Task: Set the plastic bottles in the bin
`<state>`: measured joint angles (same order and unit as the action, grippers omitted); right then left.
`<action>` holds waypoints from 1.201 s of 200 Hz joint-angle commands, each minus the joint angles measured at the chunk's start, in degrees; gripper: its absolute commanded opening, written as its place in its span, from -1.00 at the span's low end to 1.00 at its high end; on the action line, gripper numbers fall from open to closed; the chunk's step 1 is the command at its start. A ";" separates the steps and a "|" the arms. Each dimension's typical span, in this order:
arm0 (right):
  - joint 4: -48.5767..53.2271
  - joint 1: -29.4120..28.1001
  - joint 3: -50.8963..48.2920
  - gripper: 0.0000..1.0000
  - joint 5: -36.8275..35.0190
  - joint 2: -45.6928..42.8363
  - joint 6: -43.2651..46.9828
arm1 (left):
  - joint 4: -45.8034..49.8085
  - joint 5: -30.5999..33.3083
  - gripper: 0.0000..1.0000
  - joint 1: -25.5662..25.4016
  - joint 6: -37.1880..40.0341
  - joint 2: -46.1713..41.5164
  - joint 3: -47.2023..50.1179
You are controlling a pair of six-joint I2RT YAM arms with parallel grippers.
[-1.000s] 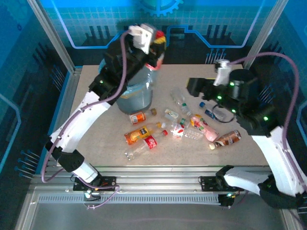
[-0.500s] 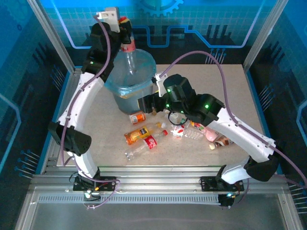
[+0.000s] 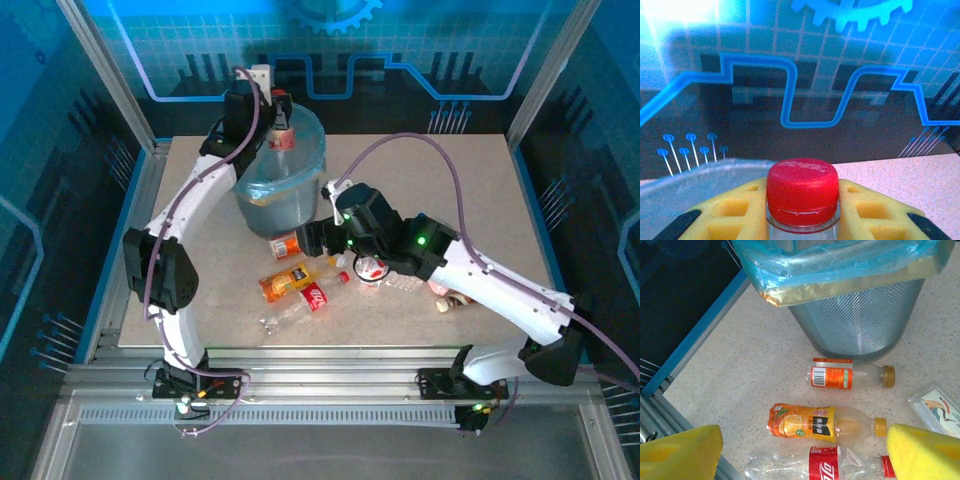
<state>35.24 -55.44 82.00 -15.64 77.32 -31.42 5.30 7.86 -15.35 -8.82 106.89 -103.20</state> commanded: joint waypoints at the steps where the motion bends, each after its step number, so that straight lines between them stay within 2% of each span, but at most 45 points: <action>1: -1.85 -0.65 -0.93 0.72 -1.68 -1.77 -1.72 | -5.18 -1.65 -1.00 0.50 -2.57 -1.29 4.12; 35: -1.93 -0.71 -2.64 0.73 -1.92 -1.65 -1.98 | -9.32 -1.58 -1.00 0.50 -2.89 -3.00 10.97; 86: -1.36 -0.72 -2.90 0.74 -2.37 -1.29 -1.46 | -8.66 -1.58 -1.00 0.55 -2.52 -2.87 11.99; 89: -1.32 -0.72 -2.90 0.74 -2.39 -1.37 -1.44 | -8.50 -1.64 -0.95 0.53 -2.52 -2.89 11.83; 98: -1.15 -0.72 -2.81 0.75 -2.54 -1.46 -1.36 | -8.04 -1.85 -0.63 0.61 -2.52 -2.84 11.25; 134: 0.13 -0.72 -2.20 0.75 -3.00 -1.67 -1.58 | -6.88 -3.42 -0.29 0.64 -2.39 -3.27 9.99; 154: 1.55 -0.72 -1.58 0.75 -2.94 -1.92 -1.87 | -6.71 -3.44 0.01 0.59 -3.02 -3.98 10.04; 193: 1.67 -0.63 -1.90 0.76 -3.71 -2.53 -1.98 | -5.22 -4.60 0.16 0.59 -3.00 -5.45 8.39; 240: 4.29 -0.63 0.04 0.75 -4.02 -2.47 -1.47 | -0.88 -5.69 0.19 0.59 -3.11 -8.62 3.92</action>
<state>37.54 -55.44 79.59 -17.91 76.27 -32.40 1.89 3.99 -15.16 -11.73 102.94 -95.53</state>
